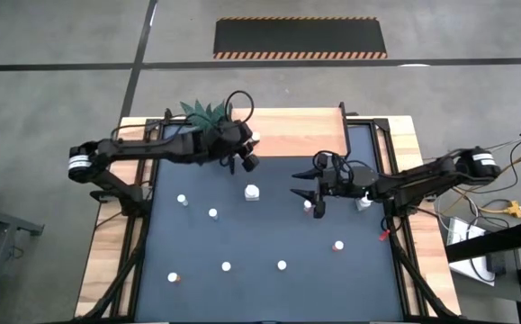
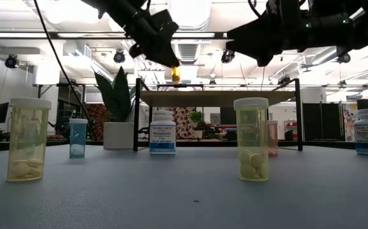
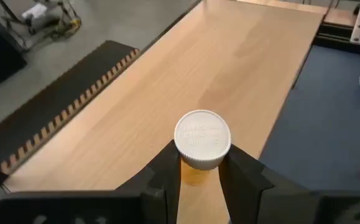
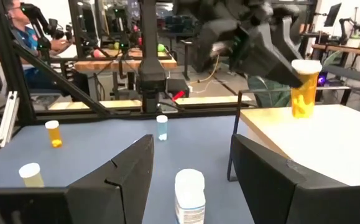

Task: Pick and place medicine bottles onto shelf by color
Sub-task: Put the right orange medicine bottle on the shelf, then put the left white medicine bottle on the shelf

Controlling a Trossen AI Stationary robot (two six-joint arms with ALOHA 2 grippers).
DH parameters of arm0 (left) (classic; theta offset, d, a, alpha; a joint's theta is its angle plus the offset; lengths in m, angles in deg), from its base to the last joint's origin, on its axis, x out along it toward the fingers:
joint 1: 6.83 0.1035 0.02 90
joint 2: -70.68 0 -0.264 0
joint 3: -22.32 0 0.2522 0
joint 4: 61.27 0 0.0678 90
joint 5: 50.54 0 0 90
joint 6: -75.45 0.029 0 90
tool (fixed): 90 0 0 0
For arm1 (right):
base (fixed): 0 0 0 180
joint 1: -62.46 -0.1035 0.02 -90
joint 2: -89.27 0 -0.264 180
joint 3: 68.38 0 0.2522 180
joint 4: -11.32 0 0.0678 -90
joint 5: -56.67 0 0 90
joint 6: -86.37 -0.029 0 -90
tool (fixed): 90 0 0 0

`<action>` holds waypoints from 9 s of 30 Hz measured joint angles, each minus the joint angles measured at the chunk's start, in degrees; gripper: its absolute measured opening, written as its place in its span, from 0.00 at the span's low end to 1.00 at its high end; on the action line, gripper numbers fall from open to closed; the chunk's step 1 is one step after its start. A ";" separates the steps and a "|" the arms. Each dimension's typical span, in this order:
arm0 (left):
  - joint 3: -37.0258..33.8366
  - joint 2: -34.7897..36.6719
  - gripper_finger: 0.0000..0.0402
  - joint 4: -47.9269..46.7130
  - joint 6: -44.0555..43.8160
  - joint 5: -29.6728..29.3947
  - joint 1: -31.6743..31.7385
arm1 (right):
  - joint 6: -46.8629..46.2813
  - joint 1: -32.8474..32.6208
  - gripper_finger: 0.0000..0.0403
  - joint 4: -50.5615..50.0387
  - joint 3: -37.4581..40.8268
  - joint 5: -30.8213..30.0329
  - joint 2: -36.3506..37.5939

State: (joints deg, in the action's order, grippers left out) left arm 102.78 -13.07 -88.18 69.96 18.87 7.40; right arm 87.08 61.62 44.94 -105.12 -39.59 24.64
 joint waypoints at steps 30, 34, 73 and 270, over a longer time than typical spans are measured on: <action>-2.43 -1.31 0.21 -0.30 -8.95 3.64 2.95 | -0.66 0.00 0.51 -1.84 0.04 -0.37 0.05; -2.63 -1.31 0.29 -1.04 -8.95 3.92 2.95 | -0.68 -0.02 0.51 -1.86 0.04 -0.37 0.05; -22.92 23.70 0.29 23.04 12.88 4.06 -8.68 | 14.90 9.19 0.02 -29.78 -30.12 2.61 -12.43; 8.13 -8.08 0.38 11.62 22.38 19.78 0.34 | 2.29 -9.79 0.56 -32.73 -3.45 6.47 8.81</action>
State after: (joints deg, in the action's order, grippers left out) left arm 110.91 -21.15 -76.57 92.33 38.65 7.74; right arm 89.37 51.83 12.20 -108.58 -33.12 33.46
